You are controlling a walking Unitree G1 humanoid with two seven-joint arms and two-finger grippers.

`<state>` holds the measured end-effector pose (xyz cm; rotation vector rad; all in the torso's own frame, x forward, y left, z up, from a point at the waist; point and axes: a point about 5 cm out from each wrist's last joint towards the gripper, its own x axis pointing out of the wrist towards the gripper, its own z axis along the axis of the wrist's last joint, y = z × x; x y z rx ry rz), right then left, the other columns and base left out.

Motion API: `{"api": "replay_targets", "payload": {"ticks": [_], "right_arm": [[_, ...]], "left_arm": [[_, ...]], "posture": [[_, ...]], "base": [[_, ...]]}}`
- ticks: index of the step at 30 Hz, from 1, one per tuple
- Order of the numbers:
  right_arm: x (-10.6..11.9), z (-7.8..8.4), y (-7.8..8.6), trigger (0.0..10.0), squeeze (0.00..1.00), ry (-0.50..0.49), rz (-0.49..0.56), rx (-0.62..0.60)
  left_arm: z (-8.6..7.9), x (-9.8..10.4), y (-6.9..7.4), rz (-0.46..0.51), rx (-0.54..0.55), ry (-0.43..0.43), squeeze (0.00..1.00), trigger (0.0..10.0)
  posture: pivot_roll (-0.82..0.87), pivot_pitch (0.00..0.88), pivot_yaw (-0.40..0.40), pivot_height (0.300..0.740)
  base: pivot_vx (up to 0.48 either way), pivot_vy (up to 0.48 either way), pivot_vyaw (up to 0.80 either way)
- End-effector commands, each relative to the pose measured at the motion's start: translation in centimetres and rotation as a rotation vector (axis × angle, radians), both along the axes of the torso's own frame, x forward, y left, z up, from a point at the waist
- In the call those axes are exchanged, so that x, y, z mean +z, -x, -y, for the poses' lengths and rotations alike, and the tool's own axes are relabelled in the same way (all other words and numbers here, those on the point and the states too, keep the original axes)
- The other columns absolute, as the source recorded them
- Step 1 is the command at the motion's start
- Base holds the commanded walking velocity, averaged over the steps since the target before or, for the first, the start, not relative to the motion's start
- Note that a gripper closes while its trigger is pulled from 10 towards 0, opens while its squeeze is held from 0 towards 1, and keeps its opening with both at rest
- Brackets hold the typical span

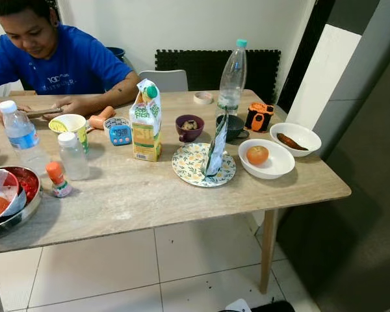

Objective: Restocking fridge

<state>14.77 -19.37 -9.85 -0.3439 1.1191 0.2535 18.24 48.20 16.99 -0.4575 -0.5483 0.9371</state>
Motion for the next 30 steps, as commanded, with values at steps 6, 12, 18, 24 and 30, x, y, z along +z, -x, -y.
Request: {"api": "replay_targets", "payload": {"ticks": [6,12,18,24,30], "right_arm": [[0.0,0.2,0.1,10.0,0.0,-0.006,-0.001,0.0],[0.0,0.2,0.2,10.0,0.0,-0.01,0.001,-0.011],[0.0,0.6,0.3,10.0,0.0,-0.002,0.001,-0.026],[0.1,1.4,0.4,10.0,0.0,0.008,0.002,-0.045],[0.1,1.4,0.3,10.0,0.0,0.007,0.006,-0.044]], "left_arm": [[2.2,1.2,-3.6,-0.002,-0.201,-0.125,0.0,10.0],[0.8,-0.1,-1.3,-0.031,-0.061,-0.032,0.0,10.0],[-0.2,-1.5,1.1,-0.05,0.061,0.058,0.0,10.0],[-1.2,-6.7,9.1,-0.239,0.377,0.271,0.0,10.0],[0.1,-10.1,11.4,-0.4,0.422,0.36,0.0,10.0]], "posture": [[-0.01,0.024,-0.023,0.74],[-0.01,0.029,-0.019,0.74],[-0.01,0.029,-0.019,0.74],[0.0,0.039,-0.025,0.74],[0.0,0.043,-0.024,0.74]], "base": [[0.0,0.0,0.0],[0.0,0.0,0.0],[0.0,0.0,0.0],[0.0,0.0,0.0],[0.0,0.0,0.0]]}}
